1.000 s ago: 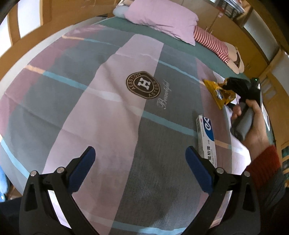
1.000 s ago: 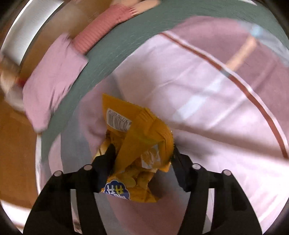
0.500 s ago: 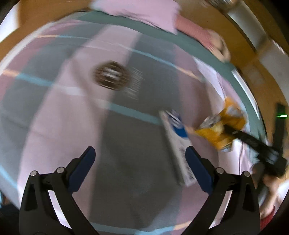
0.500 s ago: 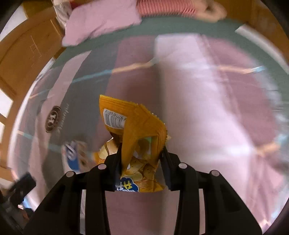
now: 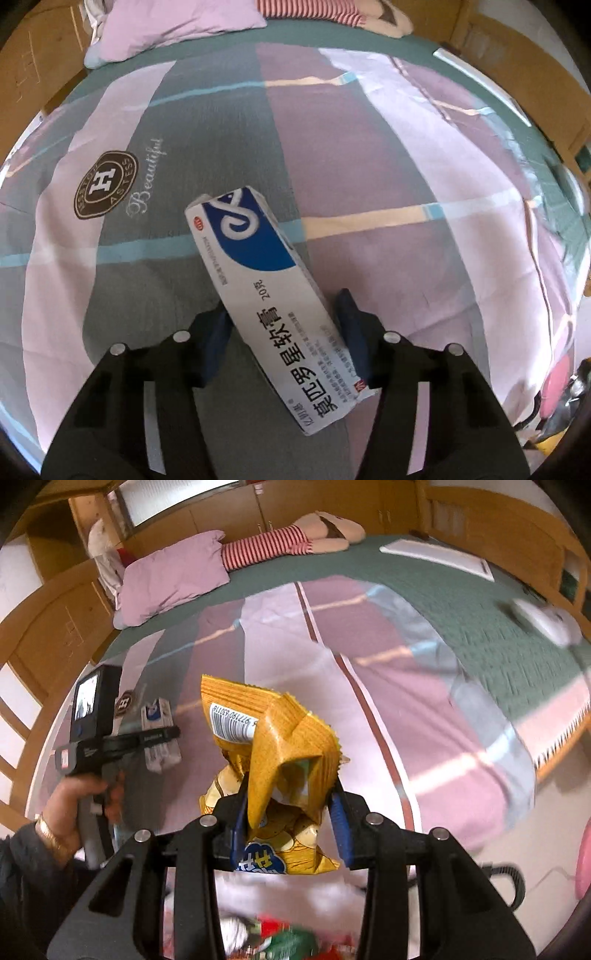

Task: Collect trash
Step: 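Grasp the white ointment box with the left gripper while the right gripper grasps the yellow chip bag, then carry the ointment box and yellow bag over the basket and open both grippers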

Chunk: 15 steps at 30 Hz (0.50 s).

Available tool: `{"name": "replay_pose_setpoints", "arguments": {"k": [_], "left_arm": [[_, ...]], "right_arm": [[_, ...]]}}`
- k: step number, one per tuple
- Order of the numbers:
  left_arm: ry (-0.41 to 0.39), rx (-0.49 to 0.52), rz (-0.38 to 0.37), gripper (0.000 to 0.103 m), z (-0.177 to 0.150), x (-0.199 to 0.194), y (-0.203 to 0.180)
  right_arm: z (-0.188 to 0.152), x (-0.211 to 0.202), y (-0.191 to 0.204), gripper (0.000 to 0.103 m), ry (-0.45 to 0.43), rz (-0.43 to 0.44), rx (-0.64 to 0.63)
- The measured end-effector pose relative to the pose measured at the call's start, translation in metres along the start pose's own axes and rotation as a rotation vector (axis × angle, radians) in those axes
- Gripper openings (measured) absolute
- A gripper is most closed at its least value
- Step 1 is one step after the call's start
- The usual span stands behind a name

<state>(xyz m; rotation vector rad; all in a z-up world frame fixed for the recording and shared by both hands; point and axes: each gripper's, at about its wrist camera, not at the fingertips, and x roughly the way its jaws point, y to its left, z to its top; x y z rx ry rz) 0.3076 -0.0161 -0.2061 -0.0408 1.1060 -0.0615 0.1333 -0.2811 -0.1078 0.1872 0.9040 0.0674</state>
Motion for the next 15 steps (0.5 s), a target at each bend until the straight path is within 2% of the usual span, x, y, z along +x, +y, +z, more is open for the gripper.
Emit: {"name": "replay_pose_setpoints", "arguments": {"k": [3, 5, 6, 10, 15], "left_arm": [[-0.036, -0.040, 0.017, 0.044, -0.013, -0.021, 0.009], [-0.137, -0.010, 0.064, 0.044, -0.027, -0.054, 0.007], [-0.215, -0.007, 0.076, 0.043, -0.039, -0.080, 0.007], [-0.341, -0.083, 0.054, 0.043, -0.086, -0.146, 0.011], [-0.432, -0.043, 0.037, 0.043, -0.123, -0.213, 0.001]], "right_arm": [[-0.007, -0.003, 0.006, 0.039, 0.000, -0.003, -0.012], [-0.009, -0.010, 0.011, 0.039, -0.007, 0.026, -0.012], [-0.010, -0.016, 0.014, 0.039, -0.021, 0.041, -0.019], [-0.017, -0.036, 0.030, 0.039, -0.071, 0.038, -0.075], [-0.019, -0.066, 0.046, 0.039, -0.125, 0.053, -0.132]]}}
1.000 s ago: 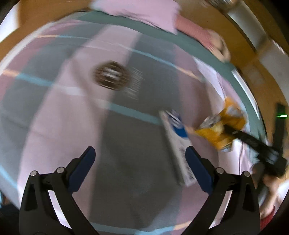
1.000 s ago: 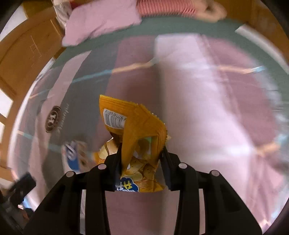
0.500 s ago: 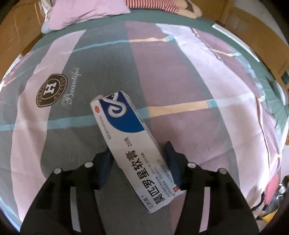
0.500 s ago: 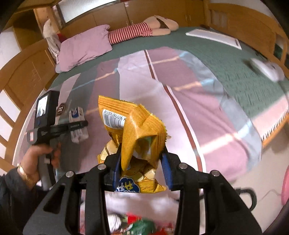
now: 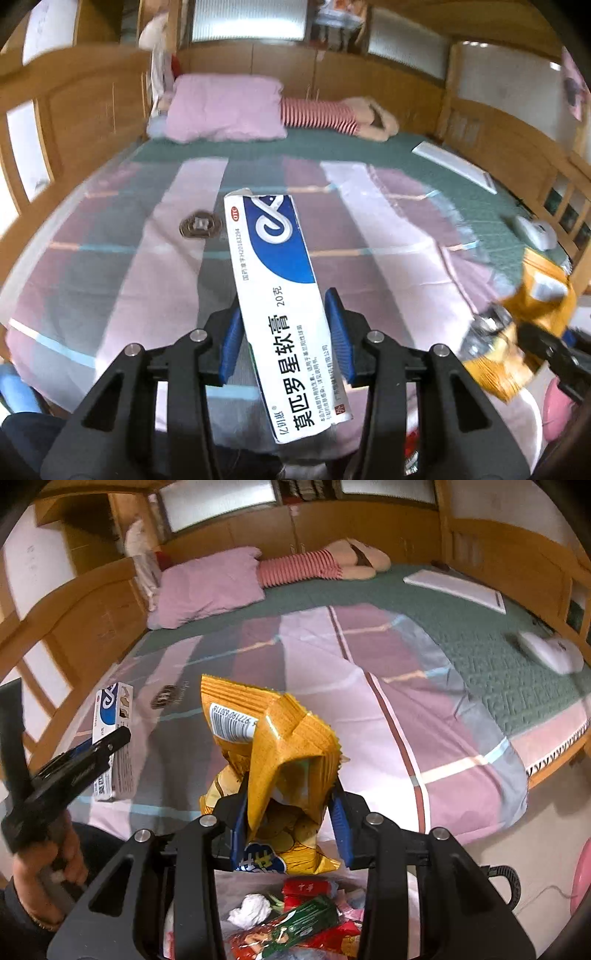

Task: Collect trash
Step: 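Carry the ointment box and yellow bag over the basket and open both grippers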

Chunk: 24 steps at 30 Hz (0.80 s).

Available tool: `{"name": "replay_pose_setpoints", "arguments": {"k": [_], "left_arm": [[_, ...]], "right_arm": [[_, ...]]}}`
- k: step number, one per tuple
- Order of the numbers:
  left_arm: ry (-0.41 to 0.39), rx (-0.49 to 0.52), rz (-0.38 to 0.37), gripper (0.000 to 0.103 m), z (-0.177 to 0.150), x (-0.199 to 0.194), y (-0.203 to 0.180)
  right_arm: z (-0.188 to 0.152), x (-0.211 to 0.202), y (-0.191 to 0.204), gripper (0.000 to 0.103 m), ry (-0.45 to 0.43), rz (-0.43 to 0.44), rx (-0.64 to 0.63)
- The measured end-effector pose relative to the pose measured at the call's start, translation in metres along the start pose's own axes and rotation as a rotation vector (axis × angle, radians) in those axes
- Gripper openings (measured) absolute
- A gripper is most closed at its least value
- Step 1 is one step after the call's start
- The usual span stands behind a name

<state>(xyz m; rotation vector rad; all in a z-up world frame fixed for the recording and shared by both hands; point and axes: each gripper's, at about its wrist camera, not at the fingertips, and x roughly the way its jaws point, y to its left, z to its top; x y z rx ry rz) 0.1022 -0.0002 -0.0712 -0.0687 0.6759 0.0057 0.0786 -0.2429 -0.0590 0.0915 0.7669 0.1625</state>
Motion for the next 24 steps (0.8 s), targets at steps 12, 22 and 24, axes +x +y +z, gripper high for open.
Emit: {"name": "replay_pose_setpoints", "arguments": {"k": [12, 22, 24], "left_arm": [[-0.061, 0.046, 0.003, 0.043, -0.042, -0.105, -0.037], [-0.102, 0.116, -0.010, 0.043, -0.054, -0.120, -0.059], [-0.094, 0.114, -0.015, 0.043, -0.054, -0.119, -0.059]], "right_arm": [[-0.009, -0.090, 0.011, 0.039, -0.148, 0.005, -0.107], [-0.020, -0.100, -0.022, 0.039, -0.111, -0.006, -0.039], [-0.023, -0.097, -0.023, 0.039, -0.095, -0.002, -0.031]]}}
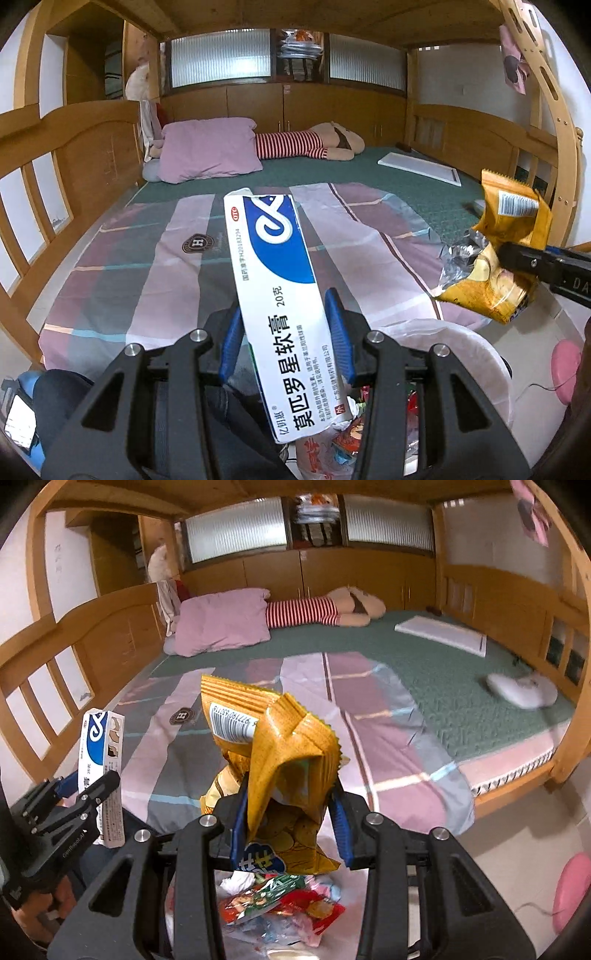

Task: Collect trash
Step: 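Carry the ointment box and yellow bag over the basket and open both grippers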

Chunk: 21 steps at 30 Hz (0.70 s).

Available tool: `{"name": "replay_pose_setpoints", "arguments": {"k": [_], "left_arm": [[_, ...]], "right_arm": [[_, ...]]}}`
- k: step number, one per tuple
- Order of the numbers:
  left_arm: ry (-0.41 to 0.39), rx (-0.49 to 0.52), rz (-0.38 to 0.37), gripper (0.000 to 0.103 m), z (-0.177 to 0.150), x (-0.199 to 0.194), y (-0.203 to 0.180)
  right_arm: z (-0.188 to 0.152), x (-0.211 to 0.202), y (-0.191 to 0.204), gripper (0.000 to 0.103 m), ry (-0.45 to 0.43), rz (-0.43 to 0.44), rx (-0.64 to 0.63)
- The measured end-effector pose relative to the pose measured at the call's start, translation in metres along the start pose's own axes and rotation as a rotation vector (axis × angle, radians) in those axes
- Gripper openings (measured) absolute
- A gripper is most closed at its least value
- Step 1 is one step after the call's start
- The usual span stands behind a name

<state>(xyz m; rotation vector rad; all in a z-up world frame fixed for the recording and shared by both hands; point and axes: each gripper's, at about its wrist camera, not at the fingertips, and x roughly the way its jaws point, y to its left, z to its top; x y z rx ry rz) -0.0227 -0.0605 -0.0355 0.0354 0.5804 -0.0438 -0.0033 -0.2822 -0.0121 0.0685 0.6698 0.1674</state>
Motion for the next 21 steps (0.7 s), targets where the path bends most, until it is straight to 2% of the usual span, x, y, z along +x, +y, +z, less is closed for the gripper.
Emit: {"name": "replay_pose_setpoints", "arguments": {"k": [6, 10, 12, 13, 15, 16, 18, 21], "left_arm": [[-0.003, -0.005, -0.020, 0.043, 0.000, -0.002, 0.000], [0.018, 0.004, -0.059, 0.043, -0.001, 0.002, -0.003], [0.044, 0.003, -0.102, 0.043, -0.003, 0.007, -0.004], [0.056, 0.003, -0.121, 0.043, -0.004, 0.008, -0.006], [0.091, 0.008, -0.175, 0.043, -0.007, 0.015, -0.009], [0.108, 0.010, -0.198, 0.043, -0.009, 0.018, -0.011], [0.143, 0.014, -0.237, 0.043, -0.014, 0.023, -0.017], [0.182, 0.042, -0.271, 0.043, -0.021, 0.030, -0.029]], "right_arm": [[-0.008, 0.005, 0.009, 0.039, 0.042, 0.016, -0.043], [-0.028, 0.018, 0.013, 0.039, 0.164, 0.001, -0.116], [-0.043, 0.027, 0.011, 0.041, 0.242, -0.002, -0.131], [-0.050, 0.032, 0.010, 0.043, 0.275, -0.006, -0.138], [-0.061, 0.038, 0.009, 0.059, 0.329, -0.023, -0.154], [-0.064, 0.037, 0.008, 0.062, 0.336, -0.038, -0.162], [-0.062, 0.034, 0.003, 0.072, 0.313, -0.045, -0.148], [-0.049, 0.020, -0.012, 0.076, 0.244, -0.054, -0.058]]}}
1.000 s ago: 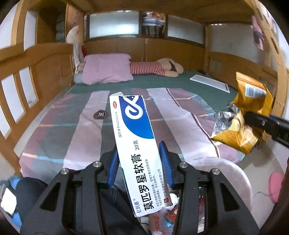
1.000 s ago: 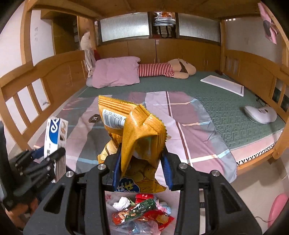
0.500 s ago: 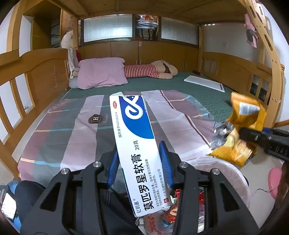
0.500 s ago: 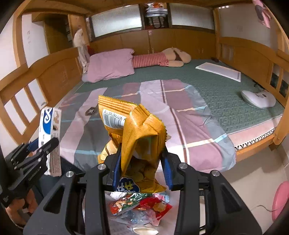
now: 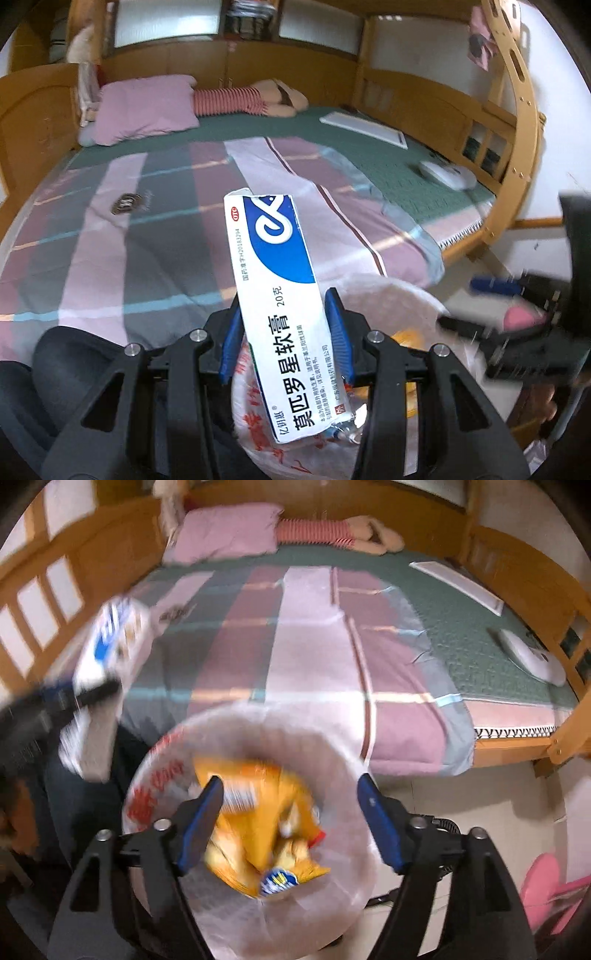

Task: Collect trash
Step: 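Carry the ointment box and yellow bag over the basket and open both grippers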

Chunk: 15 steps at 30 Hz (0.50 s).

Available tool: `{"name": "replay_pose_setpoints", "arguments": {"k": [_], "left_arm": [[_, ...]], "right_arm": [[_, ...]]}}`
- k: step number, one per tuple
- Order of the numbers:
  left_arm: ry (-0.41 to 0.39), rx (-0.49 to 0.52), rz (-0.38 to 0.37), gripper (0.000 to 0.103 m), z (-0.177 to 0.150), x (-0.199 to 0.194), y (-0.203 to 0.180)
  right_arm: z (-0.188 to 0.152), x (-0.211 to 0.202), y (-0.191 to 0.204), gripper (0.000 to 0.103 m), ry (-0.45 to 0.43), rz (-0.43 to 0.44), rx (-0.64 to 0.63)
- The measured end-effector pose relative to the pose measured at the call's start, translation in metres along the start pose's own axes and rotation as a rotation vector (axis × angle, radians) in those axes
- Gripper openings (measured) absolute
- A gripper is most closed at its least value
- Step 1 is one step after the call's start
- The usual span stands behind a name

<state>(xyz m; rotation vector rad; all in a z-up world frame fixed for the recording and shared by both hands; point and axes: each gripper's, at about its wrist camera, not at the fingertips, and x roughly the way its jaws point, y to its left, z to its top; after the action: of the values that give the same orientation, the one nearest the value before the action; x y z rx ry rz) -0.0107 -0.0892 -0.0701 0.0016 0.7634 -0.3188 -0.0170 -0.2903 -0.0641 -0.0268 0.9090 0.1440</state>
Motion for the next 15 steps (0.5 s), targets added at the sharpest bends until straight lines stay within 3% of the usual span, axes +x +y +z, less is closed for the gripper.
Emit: {"name": "replay_pose_setpoints", "arguments": {"k": [7, 9, 11, 15], "left_arm": [[0.041, 0.106, -0.045, 0.045, -0.012, 0.011, -0.028], [0.043, 0.129, -0.040, 0.051, -0.013, 0.013, -0.033], [0.031, 0.147, -0.034, 0.067, -0.014, 0.011, -0.038], [-0.013, 0.166, -0.002, 0.082, -0.013, 0.002, -0.040]], "right_arm": [[0.010, -0.036, -0.031, 0.077, -0.177, -0.006, 0.181], [0.012, -0.041, -0.036, 0.078, -0.208, -0.001, 0.202], [0.014, -0.045, -0.038, 0.079, -0.226, 0.013, 0.220], [0.015, -0.049, -0.042, 0.082, -0.257, 0.027, 0.254]]}}
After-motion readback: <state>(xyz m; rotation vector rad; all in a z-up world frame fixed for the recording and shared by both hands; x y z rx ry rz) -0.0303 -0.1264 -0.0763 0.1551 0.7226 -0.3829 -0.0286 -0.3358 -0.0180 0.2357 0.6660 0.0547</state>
